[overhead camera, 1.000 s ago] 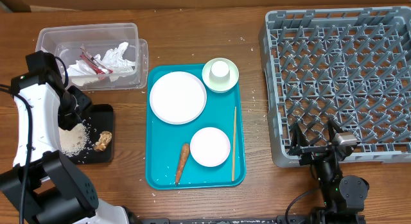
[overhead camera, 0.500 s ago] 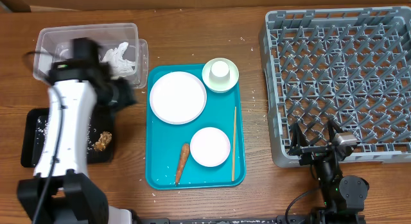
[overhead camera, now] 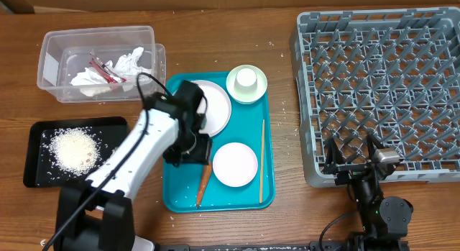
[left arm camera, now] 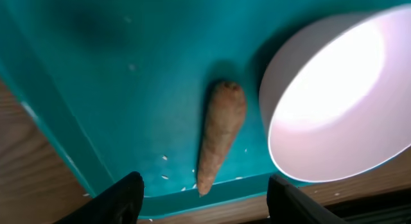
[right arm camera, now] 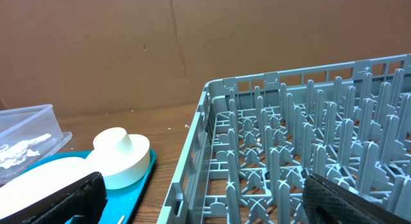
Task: Sort waste into correct bins and load items into the dishwasher
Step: 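Reach the left gripper to the carrot on the teal tray and grasp it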
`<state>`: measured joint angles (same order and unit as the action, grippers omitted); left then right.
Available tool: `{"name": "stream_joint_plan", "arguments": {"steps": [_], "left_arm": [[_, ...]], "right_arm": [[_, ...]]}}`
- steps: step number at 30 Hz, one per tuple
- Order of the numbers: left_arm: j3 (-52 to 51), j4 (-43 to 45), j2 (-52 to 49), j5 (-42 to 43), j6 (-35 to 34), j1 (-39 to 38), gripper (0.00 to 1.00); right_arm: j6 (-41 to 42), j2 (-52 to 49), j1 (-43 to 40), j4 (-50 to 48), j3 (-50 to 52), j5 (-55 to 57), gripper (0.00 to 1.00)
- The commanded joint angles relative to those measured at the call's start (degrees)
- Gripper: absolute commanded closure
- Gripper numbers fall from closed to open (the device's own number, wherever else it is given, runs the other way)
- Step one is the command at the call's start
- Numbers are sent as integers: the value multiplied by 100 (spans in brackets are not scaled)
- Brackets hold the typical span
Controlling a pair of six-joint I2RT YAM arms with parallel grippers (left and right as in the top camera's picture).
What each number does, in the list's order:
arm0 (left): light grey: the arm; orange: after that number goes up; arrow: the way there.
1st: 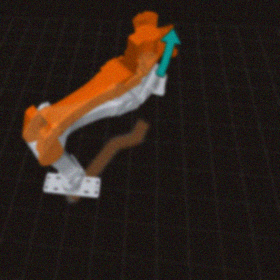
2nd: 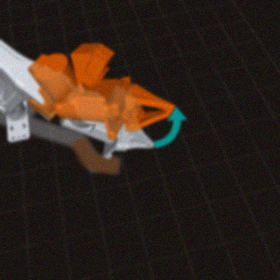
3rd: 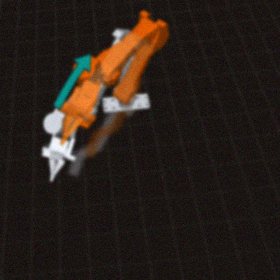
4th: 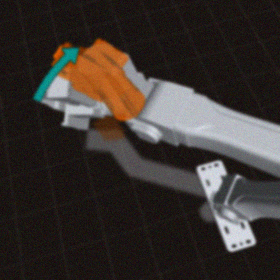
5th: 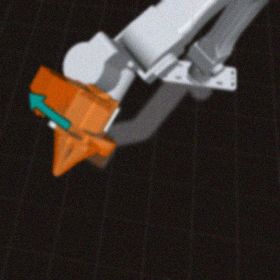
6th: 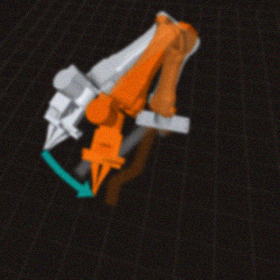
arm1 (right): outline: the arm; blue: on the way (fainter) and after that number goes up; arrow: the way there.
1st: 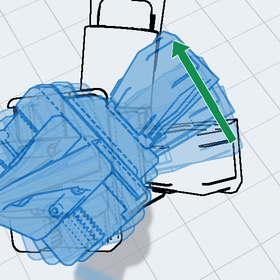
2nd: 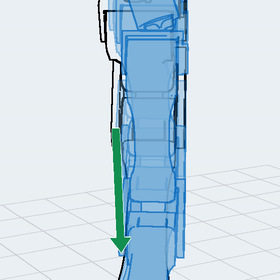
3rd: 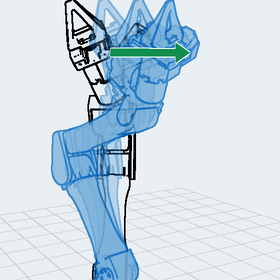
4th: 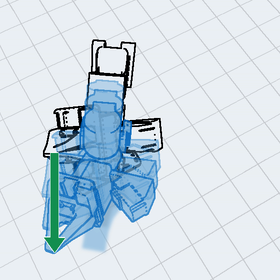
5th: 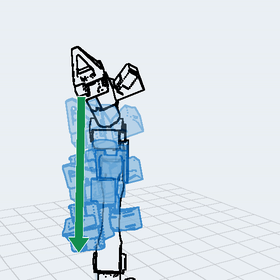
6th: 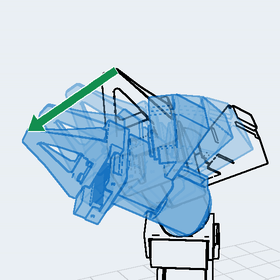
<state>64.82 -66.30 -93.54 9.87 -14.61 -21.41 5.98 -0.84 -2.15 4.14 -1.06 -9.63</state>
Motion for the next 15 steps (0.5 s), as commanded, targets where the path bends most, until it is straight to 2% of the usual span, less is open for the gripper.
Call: {"name": "stream_joint_plan", "arguments": {"steps": [1, 15], "left_arm": [[-212, 61, 63, 2, 44, -299, 36], [-647, -4, 63, -240, -83, -638, 38]], "right_arm": [[-2, 66, 33, -22, 59, 11, 0], [-2, 66, 33, -22, 59, 11, 0]]}}
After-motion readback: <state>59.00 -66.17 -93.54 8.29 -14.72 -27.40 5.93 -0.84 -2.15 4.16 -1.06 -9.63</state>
